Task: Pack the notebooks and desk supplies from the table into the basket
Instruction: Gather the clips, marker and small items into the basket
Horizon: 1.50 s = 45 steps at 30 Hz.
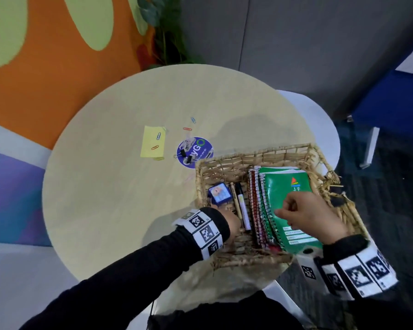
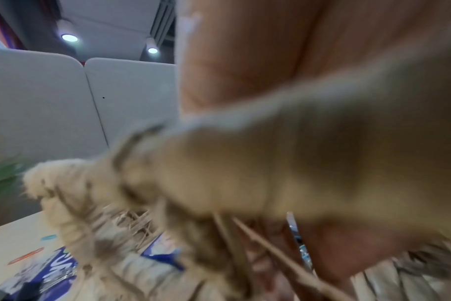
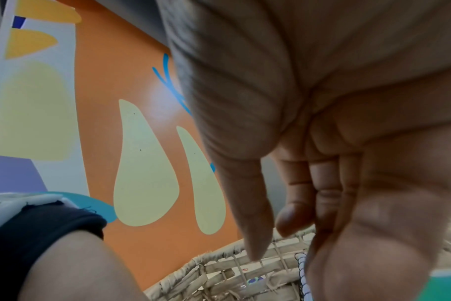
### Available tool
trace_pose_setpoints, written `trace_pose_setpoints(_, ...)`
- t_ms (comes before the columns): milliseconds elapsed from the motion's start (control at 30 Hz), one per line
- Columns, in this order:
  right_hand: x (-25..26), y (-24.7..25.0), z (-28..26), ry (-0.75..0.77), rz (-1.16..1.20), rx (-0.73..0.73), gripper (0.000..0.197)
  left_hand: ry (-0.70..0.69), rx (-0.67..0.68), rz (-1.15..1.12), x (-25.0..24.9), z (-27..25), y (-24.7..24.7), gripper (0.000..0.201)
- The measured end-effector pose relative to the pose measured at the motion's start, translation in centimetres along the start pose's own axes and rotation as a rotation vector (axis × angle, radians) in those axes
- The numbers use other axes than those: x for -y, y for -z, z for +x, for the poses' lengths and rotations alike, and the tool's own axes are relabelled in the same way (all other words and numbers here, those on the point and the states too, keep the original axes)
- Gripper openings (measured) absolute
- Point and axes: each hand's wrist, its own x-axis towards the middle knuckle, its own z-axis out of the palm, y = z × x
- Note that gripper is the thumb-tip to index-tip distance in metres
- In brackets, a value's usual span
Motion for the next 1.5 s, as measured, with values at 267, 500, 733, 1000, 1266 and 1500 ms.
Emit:
trace_pose_setpoints(267, 0.6, -0.6, 0.4, 0.022, 0.015, 0.015, 0.023, -0.016, -0.123, -0.147, 1.3, -0.8, 0.4, 0.014)
trace_pose_setpoints(500, 7.0, 1.9, 3.9, 0.186, 0.037, -0.028, 0.017, 0.037, -0.799, -0.75, 13.0, -3.5, 1.5, 0.018)
trace_pose_setpoints(733, 18.8, 3.7, 13.7, 0.489, -0.077, -0.019, 0.008, 0.442, -1.014, -0.908, 26.2, 0.1, 0.9, 0.014)
trace_pose_setpoints(1000, 26.5, -5.5, 28.4, 0.686, -0.395, 0.289, 0.015, 0.479, -0.941, -0.876, 30.5, 6.0, 1.1, 0.02)
trace_pose_setpoints(1266, 27.6, -12.9, 34.2, 0.759, -0.544, 0.424, 0.018, 0.481, -0.933, -0.821, 31.3, 8.6, -0.4, 0.008)
trace_pose_setpoints(1500, 28.5, -14.1, 35.5, 0.818, -0.779, 0.47, 0.017, 0.449, -1.005, -0.877, 30.5, 6.6, -0.8, 0.005)
